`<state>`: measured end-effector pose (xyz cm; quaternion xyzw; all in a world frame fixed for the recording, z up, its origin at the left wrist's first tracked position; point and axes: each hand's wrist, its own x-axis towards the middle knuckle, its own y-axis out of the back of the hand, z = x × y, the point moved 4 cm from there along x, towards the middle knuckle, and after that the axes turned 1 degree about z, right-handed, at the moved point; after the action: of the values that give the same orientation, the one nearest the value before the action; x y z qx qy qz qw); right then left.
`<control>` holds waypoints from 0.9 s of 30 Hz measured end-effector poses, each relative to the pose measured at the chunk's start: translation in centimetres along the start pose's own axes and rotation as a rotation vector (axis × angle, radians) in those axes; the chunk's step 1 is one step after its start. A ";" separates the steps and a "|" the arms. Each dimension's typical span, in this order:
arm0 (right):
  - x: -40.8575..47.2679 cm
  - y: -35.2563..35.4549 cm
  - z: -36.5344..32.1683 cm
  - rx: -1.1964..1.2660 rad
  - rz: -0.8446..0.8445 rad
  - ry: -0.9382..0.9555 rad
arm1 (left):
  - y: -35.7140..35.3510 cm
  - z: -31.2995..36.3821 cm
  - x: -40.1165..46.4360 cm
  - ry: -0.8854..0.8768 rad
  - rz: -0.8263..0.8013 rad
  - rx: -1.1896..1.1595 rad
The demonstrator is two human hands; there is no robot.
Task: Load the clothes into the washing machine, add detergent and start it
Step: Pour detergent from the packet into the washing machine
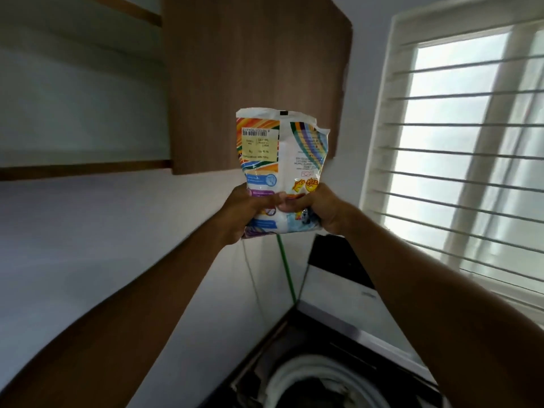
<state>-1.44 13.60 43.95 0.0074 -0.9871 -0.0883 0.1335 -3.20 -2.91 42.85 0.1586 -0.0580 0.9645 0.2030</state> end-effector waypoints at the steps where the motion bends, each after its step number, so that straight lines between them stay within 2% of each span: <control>1: -1.0 1.4 0.8 -0.017 0.018 -0.020 | -1.5 -1.1 0.1 0.014 0.003 -0.030; 6: -7.6 8.2 6.1 -0.101 0.200 -0.134 | -9.7 -7.5 -0.6 0.105 0.023 -0.107; 12: -18.3 13.4 16.3 0.085 0.830 -0.408 | -19.3 -14.3 -2.4 0.205 -0.014 -0.129; 14: -21.2 14.1 19.6 0.352 0.849 -0.435 | -23.1 -16.3 -3.5 0.218 -0.082 -0.141; 16: -22.6 13.1 20.9 0.653 0.695 -0.380 | -25.3 -17.5 -4.8 0.219 -0.121 -0.175; 18: -25.1 13.8 22.5 0.815 0.710 -0.304 | -28.5 -19.4 -5.9 0.262 -0.205 -0.187; 22: -30.3 15.9 25.3 0.865 0.812 -0.280 | -32.0 -22.7 -8.2 0.406 -0.477 -0.073; 25: -33.8 16.6 26.5 0.830 0.923 -0.282 | -32.4 -23.3 -7.7 0.395 -0.706 0.081; 27: -36.1 16.2 27.3 0.786 1.016 -0.316 | -32.1 -23.2 -7.0 0.376 -0.730 0.077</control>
<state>26.24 35.63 11.50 -0.4239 -0.8343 0.3524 -0.0005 9.50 27.75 20.18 -0.0028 0.0761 0.8429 0.5327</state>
